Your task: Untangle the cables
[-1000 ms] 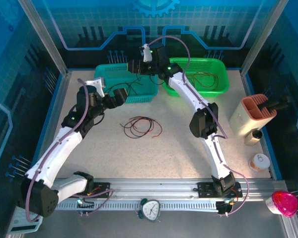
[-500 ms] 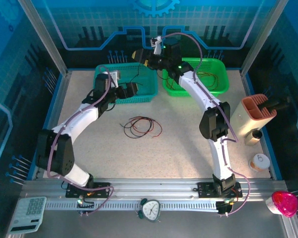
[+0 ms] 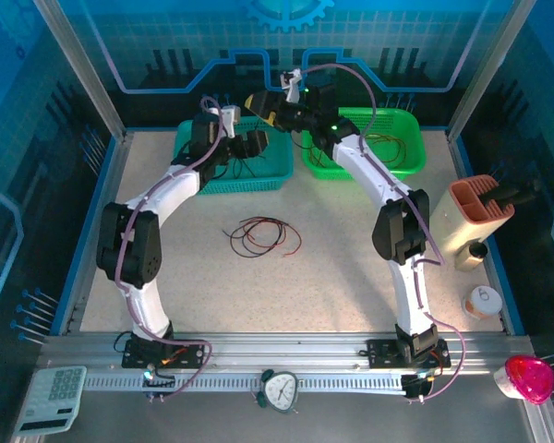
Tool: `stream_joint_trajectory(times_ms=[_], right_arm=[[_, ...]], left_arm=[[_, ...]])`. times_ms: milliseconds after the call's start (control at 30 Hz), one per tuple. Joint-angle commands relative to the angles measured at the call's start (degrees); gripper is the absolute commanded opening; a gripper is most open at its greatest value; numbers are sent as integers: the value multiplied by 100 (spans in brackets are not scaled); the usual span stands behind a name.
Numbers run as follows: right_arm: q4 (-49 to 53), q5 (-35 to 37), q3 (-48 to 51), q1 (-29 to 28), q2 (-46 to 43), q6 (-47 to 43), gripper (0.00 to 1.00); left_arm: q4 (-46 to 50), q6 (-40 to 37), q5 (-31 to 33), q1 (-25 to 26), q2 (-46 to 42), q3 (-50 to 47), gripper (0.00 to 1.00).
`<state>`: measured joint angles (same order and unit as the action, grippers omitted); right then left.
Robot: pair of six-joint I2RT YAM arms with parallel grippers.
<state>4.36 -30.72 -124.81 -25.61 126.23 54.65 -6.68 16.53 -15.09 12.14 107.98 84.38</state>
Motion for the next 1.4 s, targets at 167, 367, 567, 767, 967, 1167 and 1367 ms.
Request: stream_joint_trajectory(times_ms=[167,367,567,767,967,1167,1367], right_arm=[[-124,-171,53,-41,-362,15,66],[-116,-145,70,-35,-395,-7,66],[-49,-88,124,18,-580,-154,66],[-15,60,606,156,-1170,-418,66],[21,322,1589,155,-2060,-860,66],[181,793,2604,116,-3054,-1371,66],[685,1309,3260,-28,-3841,-2002,67]], left_arm=[[72,-322,-216,-80,424,650,52],[148,-360,-196,-83,539,799,4],[340,-466,-43,-135,479,695,0],[651,-321,369,-373,372,465,0],[2127,-498,1290,-549,607,1007,5],[3675,-519,1809,-616,1199,1896,20],[4888,-480,2214,-624,1657,2847,50]])
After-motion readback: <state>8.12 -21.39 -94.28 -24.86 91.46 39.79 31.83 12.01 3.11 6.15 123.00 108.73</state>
